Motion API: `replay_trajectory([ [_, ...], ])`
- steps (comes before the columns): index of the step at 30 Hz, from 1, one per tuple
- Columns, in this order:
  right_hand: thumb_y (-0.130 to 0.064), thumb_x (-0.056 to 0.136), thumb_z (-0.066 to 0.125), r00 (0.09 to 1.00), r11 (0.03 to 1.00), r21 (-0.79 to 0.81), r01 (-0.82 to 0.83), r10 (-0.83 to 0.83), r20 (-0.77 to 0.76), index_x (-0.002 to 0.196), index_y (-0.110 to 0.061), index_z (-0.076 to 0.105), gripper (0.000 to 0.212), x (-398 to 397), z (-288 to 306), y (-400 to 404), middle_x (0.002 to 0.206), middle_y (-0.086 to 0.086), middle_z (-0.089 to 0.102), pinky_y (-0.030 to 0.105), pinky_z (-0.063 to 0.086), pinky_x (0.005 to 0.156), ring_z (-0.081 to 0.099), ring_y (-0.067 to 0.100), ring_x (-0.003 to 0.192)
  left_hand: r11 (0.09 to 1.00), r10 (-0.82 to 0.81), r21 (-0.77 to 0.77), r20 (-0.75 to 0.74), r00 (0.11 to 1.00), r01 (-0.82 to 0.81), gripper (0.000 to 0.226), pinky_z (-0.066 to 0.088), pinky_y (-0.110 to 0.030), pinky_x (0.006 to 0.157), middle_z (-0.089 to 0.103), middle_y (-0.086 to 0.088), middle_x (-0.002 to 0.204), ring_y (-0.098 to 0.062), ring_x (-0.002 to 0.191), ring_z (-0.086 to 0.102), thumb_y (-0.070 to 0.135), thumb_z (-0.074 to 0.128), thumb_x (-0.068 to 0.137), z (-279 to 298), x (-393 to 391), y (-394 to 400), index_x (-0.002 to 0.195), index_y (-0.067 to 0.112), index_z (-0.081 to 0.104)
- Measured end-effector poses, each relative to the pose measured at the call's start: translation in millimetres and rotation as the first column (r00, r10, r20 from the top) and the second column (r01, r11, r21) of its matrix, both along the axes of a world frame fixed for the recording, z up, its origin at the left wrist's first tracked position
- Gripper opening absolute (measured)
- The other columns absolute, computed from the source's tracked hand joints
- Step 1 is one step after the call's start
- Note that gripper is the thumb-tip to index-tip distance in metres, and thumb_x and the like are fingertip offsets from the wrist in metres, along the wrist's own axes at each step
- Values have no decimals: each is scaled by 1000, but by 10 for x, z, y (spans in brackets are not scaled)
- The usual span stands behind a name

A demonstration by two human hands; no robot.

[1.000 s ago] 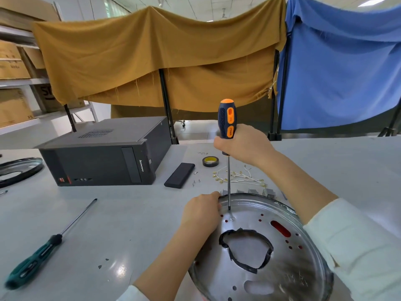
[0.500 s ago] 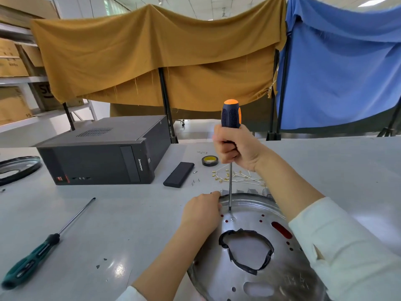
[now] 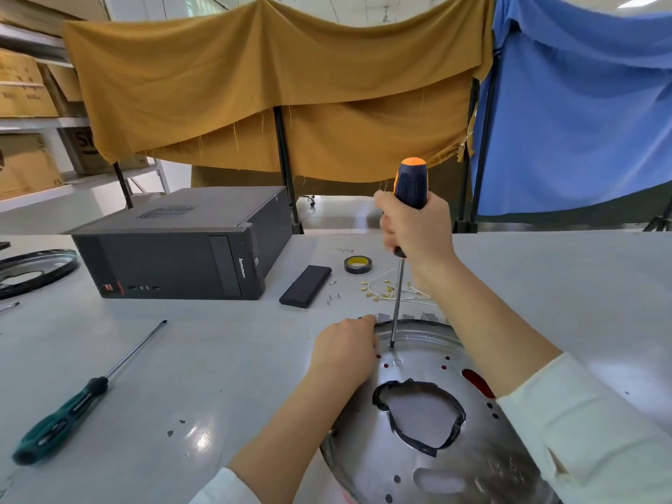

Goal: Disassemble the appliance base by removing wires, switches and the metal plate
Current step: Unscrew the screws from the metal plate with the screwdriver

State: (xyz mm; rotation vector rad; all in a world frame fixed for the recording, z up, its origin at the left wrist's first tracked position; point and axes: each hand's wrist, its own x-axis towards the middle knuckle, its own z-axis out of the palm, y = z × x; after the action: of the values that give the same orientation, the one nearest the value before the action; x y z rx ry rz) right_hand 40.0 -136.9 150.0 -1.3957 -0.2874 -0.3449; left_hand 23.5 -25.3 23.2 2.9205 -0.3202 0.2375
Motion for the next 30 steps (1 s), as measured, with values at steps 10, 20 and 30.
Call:
replay_trajectory([
  [10,-21,85,66,996,981,-182,63,-51,70,82,-16,49,19,-12,10,17,70,10,54,27,44,51,50,15,51,1000,3,1,-9,1000,-3,21,35,-32,63,62,-11,104,-33,95,58,20,37,97,7,12,0,113,19,49],
  [20,-9,73,62,734,725,-117,-679,675,-71,67,-19,45,20,20,171,-138,47,-7,34,20,24,41,28,10,39,1000,-6,-1,-10,1000,6,20,36,-32,64,62,-12,105,-34,96,58,21,37,97,13,5,-5,113,18,49],
  [30,-25,86,66,955,954,-138,266,-241,176,79,-19,47,21,-60,-57,97,67,0,49,32,48,54,51,21,58,1000,2,-1,-15,1000,-2,25,39,-32,66,63,-9,108,-32,98,58,19,37,96,5,9,-9,119,21,48],
])
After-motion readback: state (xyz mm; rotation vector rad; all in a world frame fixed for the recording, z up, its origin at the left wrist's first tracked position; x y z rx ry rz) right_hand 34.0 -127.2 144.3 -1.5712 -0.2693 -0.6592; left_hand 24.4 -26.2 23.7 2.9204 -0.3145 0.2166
